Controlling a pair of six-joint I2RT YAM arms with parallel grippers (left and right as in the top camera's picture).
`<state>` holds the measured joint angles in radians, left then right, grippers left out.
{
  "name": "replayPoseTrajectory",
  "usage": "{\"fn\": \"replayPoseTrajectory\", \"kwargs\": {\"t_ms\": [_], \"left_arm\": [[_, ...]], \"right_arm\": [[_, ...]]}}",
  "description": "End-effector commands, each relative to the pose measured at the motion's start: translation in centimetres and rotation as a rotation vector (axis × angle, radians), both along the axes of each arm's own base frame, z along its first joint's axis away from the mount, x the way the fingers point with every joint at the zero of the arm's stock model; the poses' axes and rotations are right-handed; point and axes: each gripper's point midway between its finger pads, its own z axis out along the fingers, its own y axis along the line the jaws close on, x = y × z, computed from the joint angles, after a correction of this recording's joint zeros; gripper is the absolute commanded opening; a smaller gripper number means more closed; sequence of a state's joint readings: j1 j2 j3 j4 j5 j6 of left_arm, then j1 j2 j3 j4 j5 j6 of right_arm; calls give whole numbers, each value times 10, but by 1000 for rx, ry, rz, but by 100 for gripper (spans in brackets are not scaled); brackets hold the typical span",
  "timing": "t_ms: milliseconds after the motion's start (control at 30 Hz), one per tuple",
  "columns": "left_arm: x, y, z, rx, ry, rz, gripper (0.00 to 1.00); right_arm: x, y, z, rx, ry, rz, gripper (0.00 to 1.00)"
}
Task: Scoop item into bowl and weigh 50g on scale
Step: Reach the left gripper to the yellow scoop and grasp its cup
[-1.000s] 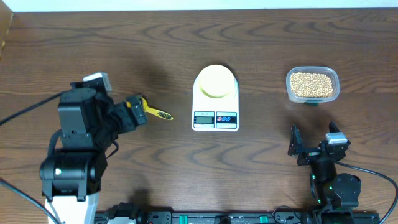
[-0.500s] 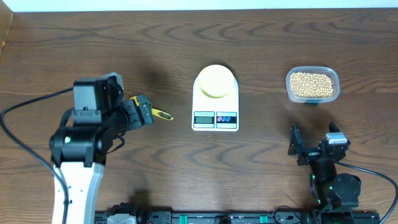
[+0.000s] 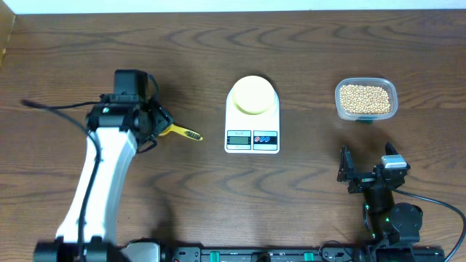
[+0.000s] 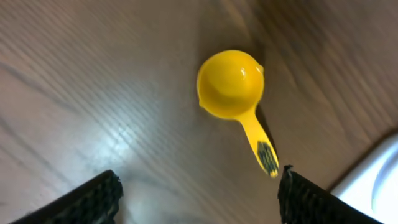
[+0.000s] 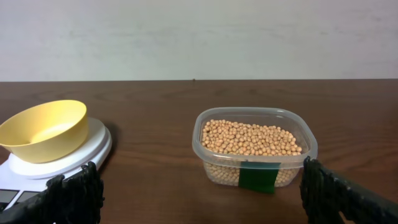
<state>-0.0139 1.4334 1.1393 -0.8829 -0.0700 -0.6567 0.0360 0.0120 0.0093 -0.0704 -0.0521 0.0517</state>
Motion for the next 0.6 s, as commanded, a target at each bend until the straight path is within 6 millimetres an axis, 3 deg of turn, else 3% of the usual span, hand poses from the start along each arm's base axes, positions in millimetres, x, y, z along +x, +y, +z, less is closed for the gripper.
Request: {"fn": "replayPoseTrajectory", "kwargs": {"t_ms": [0,200,300,567], "left_arm": [[6,8,-27,5,48,122,79],[24,8,-60,7,80,123,72],[24,11,-73,19,106,177,67],[25,18,-108,50,164,261,65]], "right_arm": [[0,0,-1,-1,0,0,99],[0,0,-1,-1,0,0,99],[0,0,-1,-1,0,0,99],[0,0,-1,-1,0,0,99]]}}
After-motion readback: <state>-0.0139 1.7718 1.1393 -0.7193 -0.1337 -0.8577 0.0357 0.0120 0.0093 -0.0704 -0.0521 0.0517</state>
